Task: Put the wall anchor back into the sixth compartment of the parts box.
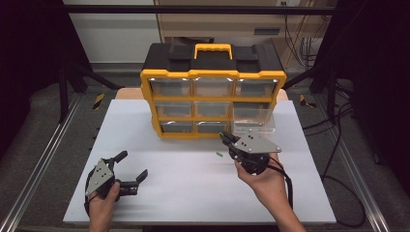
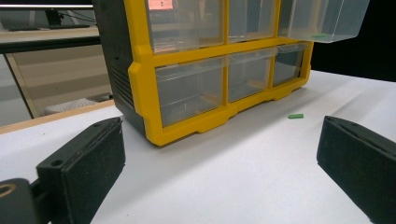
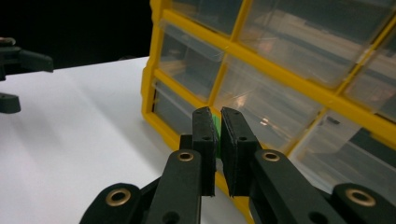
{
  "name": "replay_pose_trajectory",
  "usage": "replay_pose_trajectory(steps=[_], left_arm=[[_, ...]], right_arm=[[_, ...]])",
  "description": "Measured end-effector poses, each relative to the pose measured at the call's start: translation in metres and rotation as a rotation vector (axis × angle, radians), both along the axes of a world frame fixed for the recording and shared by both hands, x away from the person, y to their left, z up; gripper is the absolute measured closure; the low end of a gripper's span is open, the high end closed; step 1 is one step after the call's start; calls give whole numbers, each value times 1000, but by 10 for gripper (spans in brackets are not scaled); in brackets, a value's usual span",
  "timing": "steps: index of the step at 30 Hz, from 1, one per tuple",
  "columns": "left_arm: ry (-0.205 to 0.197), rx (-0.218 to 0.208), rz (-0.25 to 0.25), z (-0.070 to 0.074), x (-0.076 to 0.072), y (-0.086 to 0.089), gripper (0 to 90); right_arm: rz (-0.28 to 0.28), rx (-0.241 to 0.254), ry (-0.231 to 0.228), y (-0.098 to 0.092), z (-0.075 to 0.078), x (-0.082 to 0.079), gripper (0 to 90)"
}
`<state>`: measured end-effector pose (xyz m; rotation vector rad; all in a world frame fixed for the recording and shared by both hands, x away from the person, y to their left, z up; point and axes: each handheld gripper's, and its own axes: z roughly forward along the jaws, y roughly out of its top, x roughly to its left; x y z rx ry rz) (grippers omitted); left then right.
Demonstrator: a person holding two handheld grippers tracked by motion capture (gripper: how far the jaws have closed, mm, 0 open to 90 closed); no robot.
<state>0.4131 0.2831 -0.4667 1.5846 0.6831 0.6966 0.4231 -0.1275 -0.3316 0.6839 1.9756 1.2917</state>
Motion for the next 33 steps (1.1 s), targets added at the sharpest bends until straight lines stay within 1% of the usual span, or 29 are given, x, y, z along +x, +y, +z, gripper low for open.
replay_pose_trajectory(steps=[3,7,9,11,15,22,27,33], left_arm=[[-1,-1,-2,0,0,0,9],[0,0,-4,0,0,0,9],[0,0,-4,0,0,-1,8],[0,-1,-4,0,0,0,9],[1,1,-4,0,1,-1,9],[0,-1,-6,0,0,-1,9],[1,-2,-6,0,1,-1,8],[3,-1,-7,-1,1,-1,9]], right_arm=[[-12,24,-1,-7,7,2,849],[-33,43,-7,-15,14,5,848],[-47,67,-8,-20,17,8,849],[-66,83,-14,-25,20,11,849],[-91,110,-12,-31,22,17,849],[-116,130,-16,-39,27,23,849],[-138,126,-22,-44,31,27,848],[-154,147,-23,-51,32,31,848]])
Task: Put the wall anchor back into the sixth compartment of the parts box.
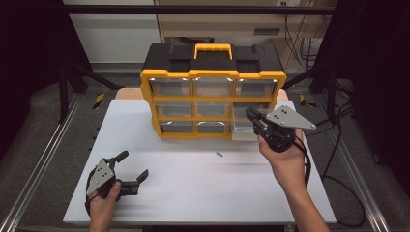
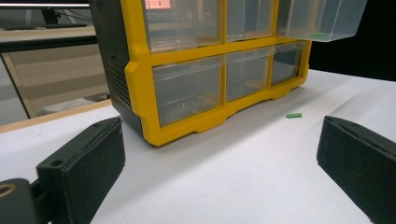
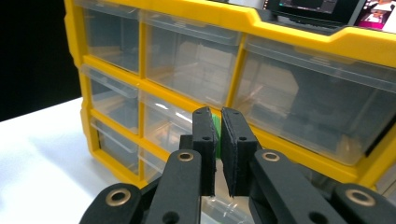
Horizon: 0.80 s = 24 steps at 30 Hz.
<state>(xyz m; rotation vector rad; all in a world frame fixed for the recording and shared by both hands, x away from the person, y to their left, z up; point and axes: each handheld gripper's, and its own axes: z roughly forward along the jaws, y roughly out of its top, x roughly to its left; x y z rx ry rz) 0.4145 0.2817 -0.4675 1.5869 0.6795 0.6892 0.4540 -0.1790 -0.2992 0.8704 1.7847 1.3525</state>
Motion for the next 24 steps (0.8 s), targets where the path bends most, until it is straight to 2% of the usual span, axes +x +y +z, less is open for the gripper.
replay_pose_trajectory(steps=[12,16,24], left_arm=[[3,8,-2,0,1,-1,9],[5,4,1,0,2,0,9],[5,-10,3,0,1,2,9]], right_arm=[[-14,8,24,-9,-2,8,848],[-22,5,46,-14,-3,14,848],[-49,14,51,-19,2,21,848]])
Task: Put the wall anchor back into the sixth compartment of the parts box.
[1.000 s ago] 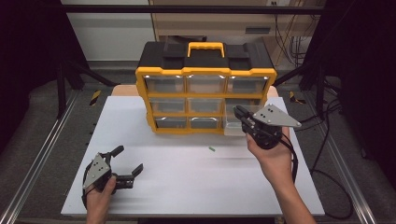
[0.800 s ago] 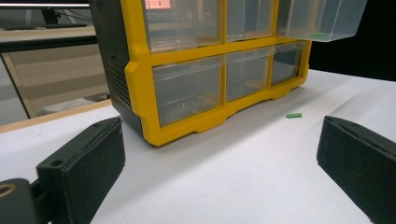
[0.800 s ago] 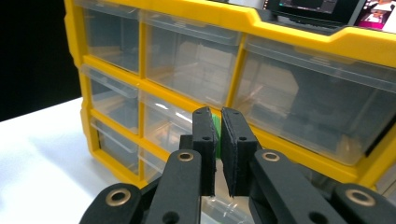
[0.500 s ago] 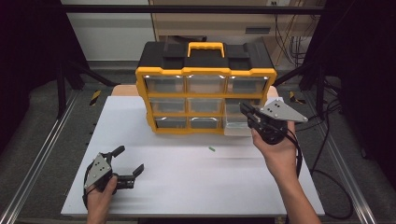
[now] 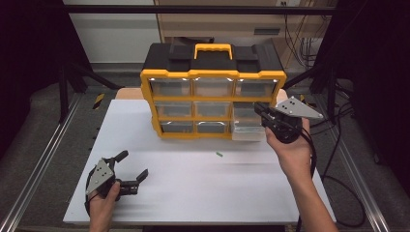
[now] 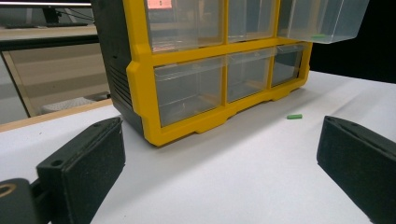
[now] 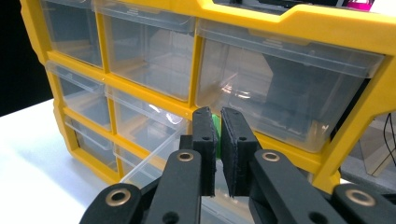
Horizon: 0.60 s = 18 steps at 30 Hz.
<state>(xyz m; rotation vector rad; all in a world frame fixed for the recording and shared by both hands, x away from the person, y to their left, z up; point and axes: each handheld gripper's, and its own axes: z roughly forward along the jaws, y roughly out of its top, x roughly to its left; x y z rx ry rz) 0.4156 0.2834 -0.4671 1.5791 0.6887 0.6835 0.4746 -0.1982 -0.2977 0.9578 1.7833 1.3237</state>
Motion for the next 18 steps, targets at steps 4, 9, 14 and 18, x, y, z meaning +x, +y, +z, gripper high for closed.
replay_pose_trajectory(steps=[4,9,14,18], left_arm=[[1,-5,3,0,1,0,9],[2,-5,0,0,2,-1,9],[2,-7,3,0,2,0,9],[4,-7,1,0,2,0,9]], right_arm=[[-3,-9,6,2,1,1,848],[-7,-20,9,4,1,2,848],[-3,-23,5,5,2,0,848],[-2,-29,6,5,3,-2,848]])
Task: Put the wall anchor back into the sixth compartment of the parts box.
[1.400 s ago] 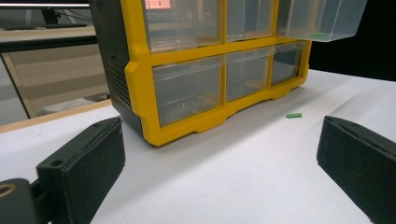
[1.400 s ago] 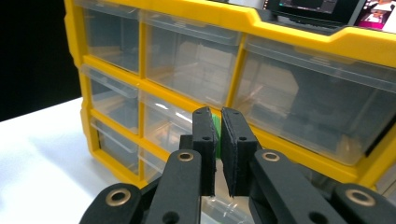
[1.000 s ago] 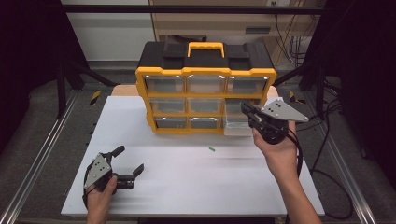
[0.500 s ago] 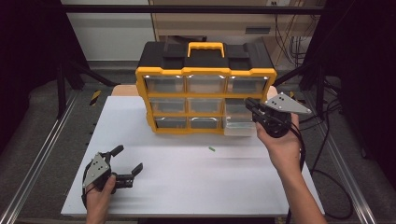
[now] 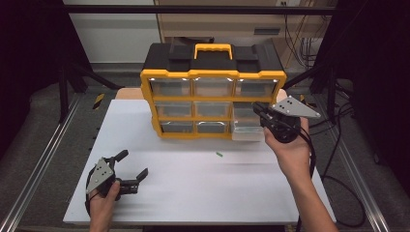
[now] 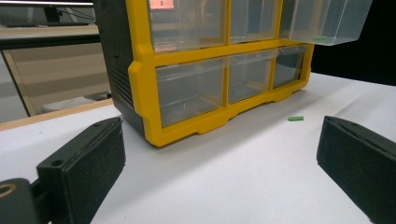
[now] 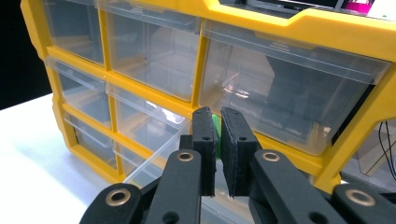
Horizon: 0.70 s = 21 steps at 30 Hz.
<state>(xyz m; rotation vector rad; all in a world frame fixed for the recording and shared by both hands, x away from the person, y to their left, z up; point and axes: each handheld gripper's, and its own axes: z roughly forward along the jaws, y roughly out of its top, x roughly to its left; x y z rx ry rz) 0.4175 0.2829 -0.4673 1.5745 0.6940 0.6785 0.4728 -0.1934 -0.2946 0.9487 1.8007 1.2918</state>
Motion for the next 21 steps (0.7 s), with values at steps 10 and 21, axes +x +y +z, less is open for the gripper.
replay_pose_trajectory(steps=[10,21], left_arm=[[2,-5,-1,0,0,0,10],[3,-1,-2,-1,-1,-1,9]], right_arm=[[9,22,10,1,6,2,848],[-8,-37,108,3,-1,12,840]])
